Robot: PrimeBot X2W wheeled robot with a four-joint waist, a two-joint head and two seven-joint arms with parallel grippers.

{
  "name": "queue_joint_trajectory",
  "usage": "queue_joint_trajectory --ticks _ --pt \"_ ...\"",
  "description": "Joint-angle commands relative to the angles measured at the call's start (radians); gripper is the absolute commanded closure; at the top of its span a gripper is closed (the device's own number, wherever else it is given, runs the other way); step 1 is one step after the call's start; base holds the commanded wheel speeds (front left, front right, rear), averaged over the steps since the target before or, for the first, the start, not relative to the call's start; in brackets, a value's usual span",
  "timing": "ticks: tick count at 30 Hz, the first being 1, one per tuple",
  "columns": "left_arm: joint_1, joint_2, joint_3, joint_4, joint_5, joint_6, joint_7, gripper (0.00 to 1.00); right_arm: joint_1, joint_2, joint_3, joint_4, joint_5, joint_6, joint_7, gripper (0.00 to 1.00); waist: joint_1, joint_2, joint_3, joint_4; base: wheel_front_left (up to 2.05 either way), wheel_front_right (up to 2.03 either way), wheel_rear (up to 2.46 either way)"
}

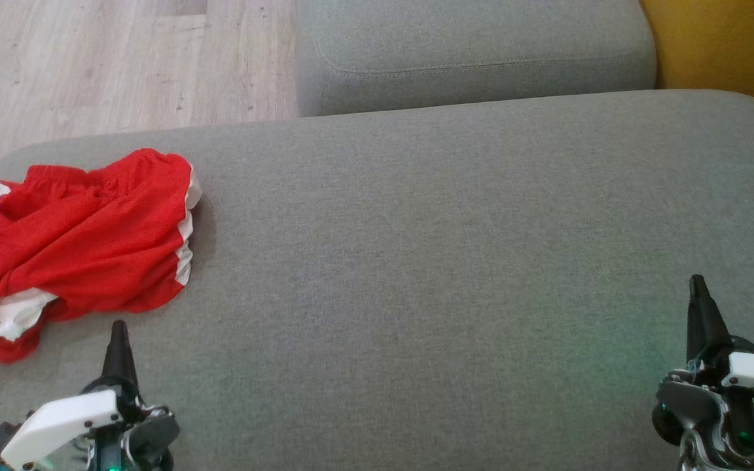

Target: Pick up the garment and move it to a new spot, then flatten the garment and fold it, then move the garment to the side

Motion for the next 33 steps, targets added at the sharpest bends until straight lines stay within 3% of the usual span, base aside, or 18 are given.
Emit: queue_joint_trajectory --ticks 1,12,13,23,33 --pt "-0.051 0.004 0.040 -0.029 0.009 -0.006 0.007 1.00 -0.051 -0.004 0.021 -0.031 -0.003 0.007 0.006 1.00 0.0000 0.0000 0.000 0.000 0.00 0.00 0.00" --pt "-0.051 0.004 0.040 -0.029 0.009 -0.006 0.007 1.00 -0.051 -0.004 0.021 -0.031 -0.003 0.007 0.006 1.00 0.0000 0.0000 0.000 0.000 0.00 0.00 0.00" --pt "0.000 0.000 0.000 0.000 0.000 0.000 0.000 0.00 0.000 0.000 0.000 0.000 0.000 0.000 0.000 0.00 0.0000 0.0000 0.000 0.000 0.00 0.00 0.00" --pt "0.017 -0.001 -0.025 0.034 0.017 0.001 -0.020 0.00 0.024 0.001 0.022 0.029 -0.009 -0.001 -0.019 0.00 0.0000 0.0000 -0.002 0.000 0.00 0.00 0.00" --pt "0.018 -0.001 -0.041 -0.001 0.132 0.016 -0.050 0.00 0.024 0.000 0.041 0.016 -0.118 0.000 -0.049 0.00 0.0000 0.0000 -0.006 -0.004 0.00 0.00 0.00"
